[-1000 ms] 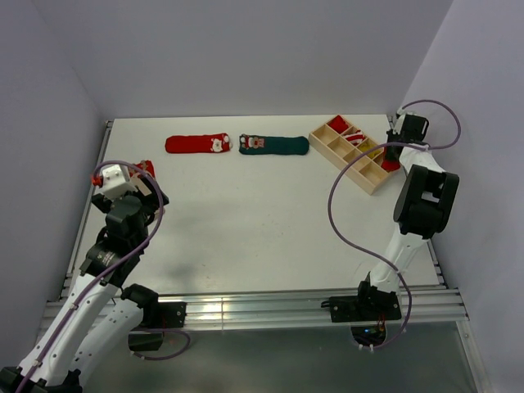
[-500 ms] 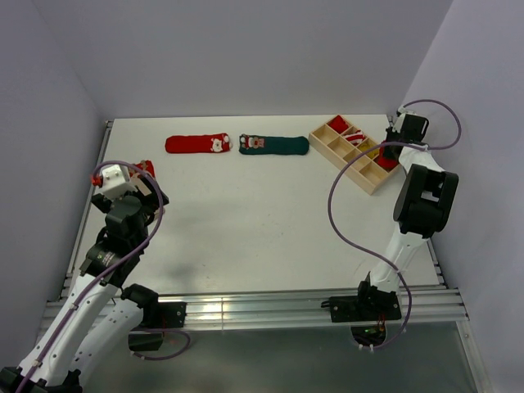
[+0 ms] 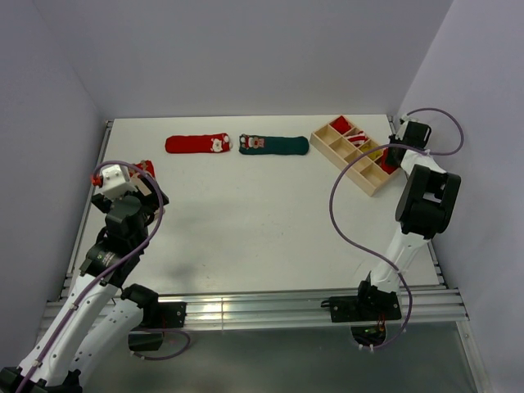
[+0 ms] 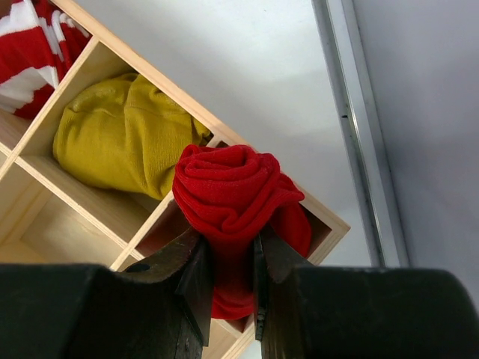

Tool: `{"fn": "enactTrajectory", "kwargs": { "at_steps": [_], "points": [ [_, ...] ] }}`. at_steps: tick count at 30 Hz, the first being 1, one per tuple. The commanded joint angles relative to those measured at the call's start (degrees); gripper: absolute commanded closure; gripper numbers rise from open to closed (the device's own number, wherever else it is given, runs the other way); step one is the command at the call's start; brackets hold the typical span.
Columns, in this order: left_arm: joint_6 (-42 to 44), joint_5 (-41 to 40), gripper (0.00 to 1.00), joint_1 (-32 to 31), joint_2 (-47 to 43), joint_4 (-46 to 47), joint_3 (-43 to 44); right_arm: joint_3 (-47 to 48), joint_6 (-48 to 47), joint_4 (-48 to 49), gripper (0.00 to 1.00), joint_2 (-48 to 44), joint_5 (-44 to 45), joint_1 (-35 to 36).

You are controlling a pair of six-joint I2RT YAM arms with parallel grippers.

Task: Roll the socks
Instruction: Place the sock in the storage box.

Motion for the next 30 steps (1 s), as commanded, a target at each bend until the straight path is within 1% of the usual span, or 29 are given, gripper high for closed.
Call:
{"fn": "enactTrajectory", "kwargs": {
  "at_steps": [1,4,7,11,12,15,20,21,30],
  "points": [
    [1.3,0.3,0.01,0.2,-0.8,2.2,-0.2,0.7,-1.5,-2.5,1.0,-2.9,2.9,-1.0],
    [1.3,0.2,0.01,0.2,-0.8,2.1,-0.3,3.8,-2.0,-7.6,1.0,-1.0,3.6,-1.0],
    [1.3,0.3,0.01,0.1,-0.8,2.2,-0.3,6.3,-1.5,-9.9,1.0,0.5,5.0,-0.9],
    [1.4,0.3,0.01,0.2,-0.9,2.3,-0.4,10.8,-1.2,-17.0,1.0,3.4,6.6,-1.0],
    [1.4,0.3,0.0,0.2,-0.9,2.2,-0.3,11.5,-1.0,-18.0,1.0,4.0,8.3,-1.0],
    [1.4,0.3,0.0,0.2,-1.3,2.3,-0.4,14.2,-0.2,-21.9,1.0,6.3,9.4,-1.0],
    [1.4,0.1,0.01,0.2,-1.5,2.3,-0.4,20.4,1.3,-29.7,1.0,12.7,9.4,-1.0],
    [1.4,0.1,0.0,0.2,-1.5,2.4,-0.4,22.2,1.5,-30.7,1.0,13.5,9.7,-0.9],
    [1.5,0.0,0.01,0.2,-0.9,2.3,-0.4,26.9,2.4,-35.6,1.0,19.8,9.4,-0.9]
  ]
}}
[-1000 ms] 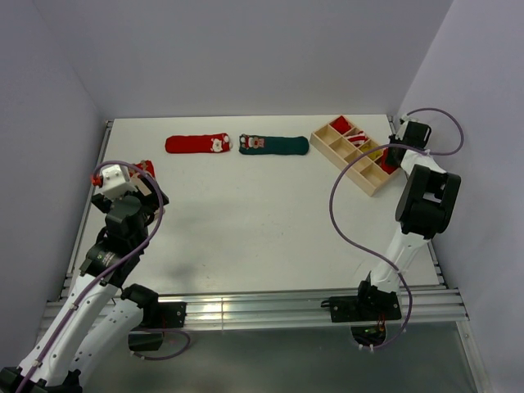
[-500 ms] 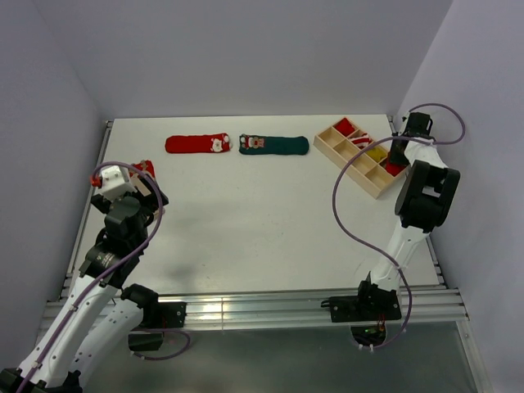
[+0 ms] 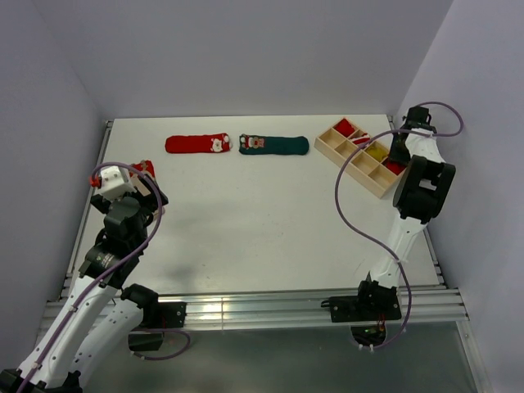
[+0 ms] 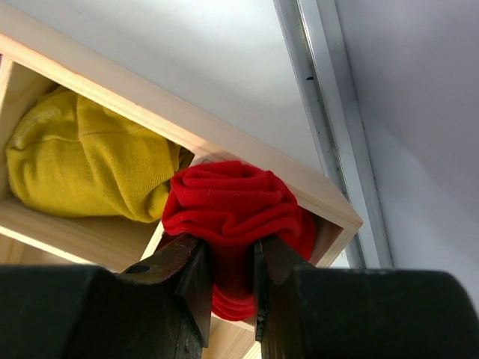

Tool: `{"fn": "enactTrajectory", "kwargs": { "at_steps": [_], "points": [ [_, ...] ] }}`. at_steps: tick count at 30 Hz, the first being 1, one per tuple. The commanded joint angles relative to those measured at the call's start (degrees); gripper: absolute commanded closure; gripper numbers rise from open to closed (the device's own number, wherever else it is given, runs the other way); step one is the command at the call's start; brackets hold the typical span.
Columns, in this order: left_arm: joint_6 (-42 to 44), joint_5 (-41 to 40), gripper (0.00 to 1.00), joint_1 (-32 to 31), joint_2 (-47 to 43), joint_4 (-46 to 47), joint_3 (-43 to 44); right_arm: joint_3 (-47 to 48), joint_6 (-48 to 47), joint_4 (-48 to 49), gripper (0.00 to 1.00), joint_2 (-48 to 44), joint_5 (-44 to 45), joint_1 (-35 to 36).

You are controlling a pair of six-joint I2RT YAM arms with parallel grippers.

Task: Roll the socks
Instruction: Place the sock in the storage box.

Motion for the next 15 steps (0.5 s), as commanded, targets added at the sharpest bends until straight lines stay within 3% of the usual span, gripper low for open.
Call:
{"fn": "enactTrajectory", "kwargs": {
  "at_steps": [1,11,15],
  "points": [
    [1.5,0.0,0.0,0.2,-0.1,2.1,-0.2,1.2,0.7,-7.1,1.0,6.2,2.4,-0.8],
    [1.7,0.0,0.01,0.2,-0.1,2.1,-0.3,12.0,4.3,-19.9,1.0,13.5,8.0,-0.8],
    [1.7,-0.2,0.01,0.2,-0.8,2.1,-0.5,5.8,4.6,-15.8,1.0,10.1,7.5,-0.9]
  ]
}}
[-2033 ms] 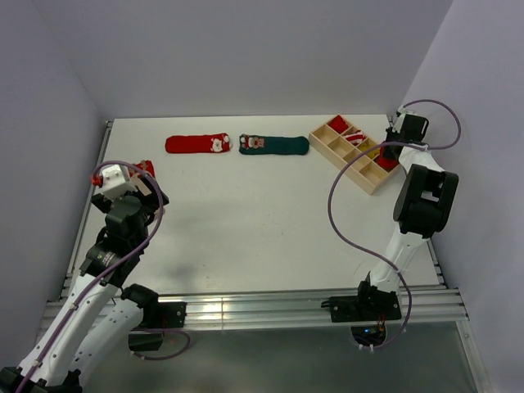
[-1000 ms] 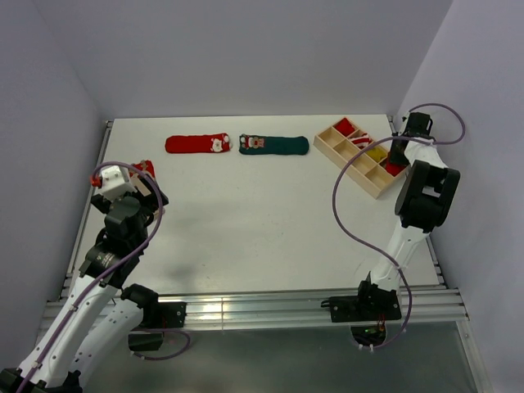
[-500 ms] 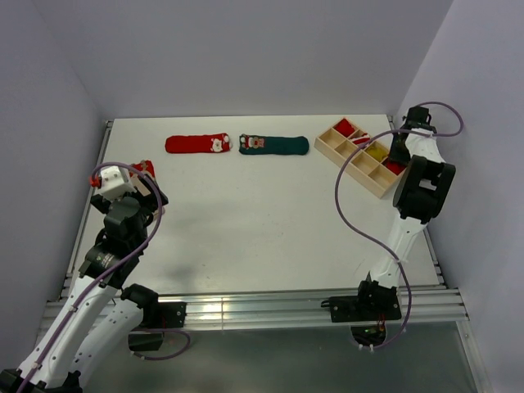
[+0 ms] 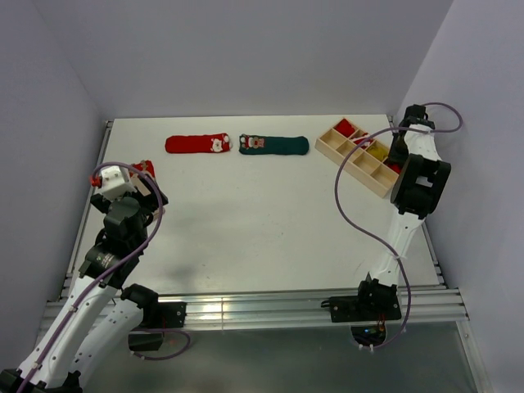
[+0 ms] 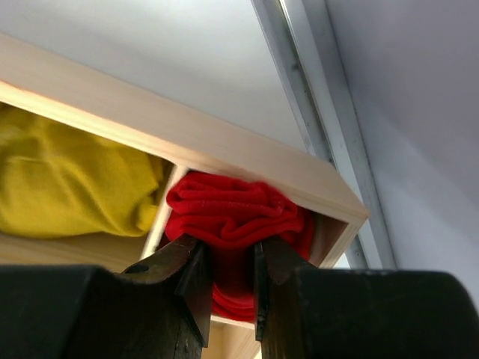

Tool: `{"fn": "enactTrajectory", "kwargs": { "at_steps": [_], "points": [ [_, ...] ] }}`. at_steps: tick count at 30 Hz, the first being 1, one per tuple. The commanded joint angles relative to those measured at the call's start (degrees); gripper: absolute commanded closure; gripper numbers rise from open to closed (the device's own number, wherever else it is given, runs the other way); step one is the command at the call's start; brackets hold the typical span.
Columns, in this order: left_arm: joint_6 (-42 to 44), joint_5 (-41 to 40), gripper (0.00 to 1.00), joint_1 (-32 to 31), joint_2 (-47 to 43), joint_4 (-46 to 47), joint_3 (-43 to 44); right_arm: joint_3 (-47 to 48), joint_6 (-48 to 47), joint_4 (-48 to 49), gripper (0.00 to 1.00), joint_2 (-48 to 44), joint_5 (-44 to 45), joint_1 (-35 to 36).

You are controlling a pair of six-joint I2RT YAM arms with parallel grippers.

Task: Roll the socks
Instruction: Place the sock in the storage box.

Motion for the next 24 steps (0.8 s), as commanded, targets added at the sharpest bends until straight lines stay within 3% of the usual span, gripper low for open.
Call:
{"fn": "enactTrajectory", "kwargs": {
  "at_steps": [1,13,15,18,21,24],
  "points": [
    [0.9,0.0,0.01,0.2,-0.9,1.5,-0.4,-7.2,1.4,-3.4,1.0,1.9,3.0,-1.2],
    [0.9,0.4,0.01,0.2,-2.7,1.8,-0.4,-5.9,4.0,-5.6,0.99,-0.7,-1.7,-0.3],
    [0.9,0.1,0.01,0.2,-3.1,1.6,-0.5,-6.0,4.6,-5.6,0.93,-0.8,-3.1,0.0],
    [0.9,0.2,0.0,0.2,-3.3,1.5,-0.5,-6.7,5.7,-5.2,0.71,-1.3,-2.6,0.5],
    [0.9,0.4,0.01,0.2,-3.3,1.7,-0.4,-8.2,6.2,-4.3,0.56,-2.7,-1.0,0.8],
    [0.9,0.3,0.01,0.1,-3.5,1.7,-0.5,-8.8,6.4,-3.5,0.47,-4.7,0.1,0.8]
  ]
}}
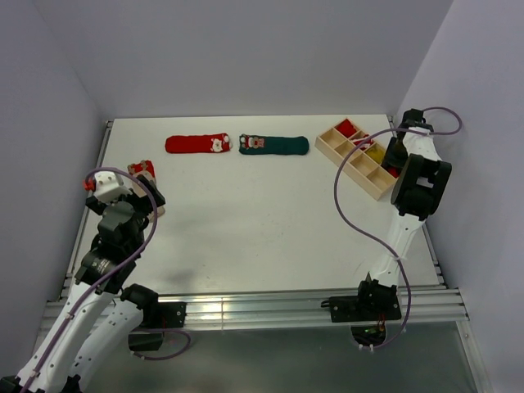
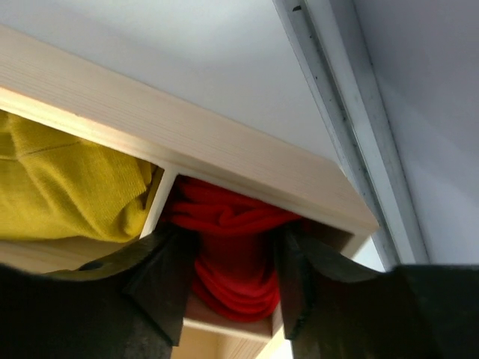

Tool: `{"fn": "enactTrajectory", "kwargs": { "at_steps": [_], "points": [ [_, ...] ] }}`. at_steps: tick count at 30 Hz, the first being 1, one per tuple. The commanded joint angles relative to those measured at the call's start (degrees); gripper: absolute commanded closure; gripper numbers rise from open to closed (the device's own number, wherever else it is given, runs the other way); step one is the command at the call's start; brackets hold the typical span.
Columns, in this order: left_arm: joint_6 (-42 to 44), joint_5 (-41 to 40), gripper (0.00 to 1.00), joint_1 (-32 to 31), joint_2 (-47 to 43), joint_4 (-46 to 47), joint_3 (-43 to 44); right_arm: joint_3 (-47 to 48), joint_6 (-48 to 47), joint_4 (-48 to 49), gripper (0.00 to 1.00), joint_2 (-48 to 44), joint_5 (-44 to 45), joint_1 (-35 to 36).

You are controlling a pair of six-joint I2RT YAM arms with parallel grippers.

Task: Roll the socks
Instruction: Place the sock in the storage box.

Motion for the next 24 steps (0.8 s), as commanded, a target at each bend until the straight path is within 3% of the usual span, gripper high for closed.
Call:
{"fn": "enactTrajectory", "kwargs": {
  "at_steps": [1,18,24],
  "points": [
    [0.8,0.3,0.01,0.1,-0.8,1.5,-0.4,-2.1,2.0,-4.6,0.45,-2.4,0.0,0.3],
    [1.1,1.3,0.01,-0.1,-2.9,2.0,-0.8,3.3,6.5,-8.4,0.4,-13.5,5.1,0.3],
    [1.0,1.8,0.0,-0.3,-3.5,2.0,-0.9,1.4,9.6,-6.7,0.39,-23.7,0.2,0.3]
  ]
}}
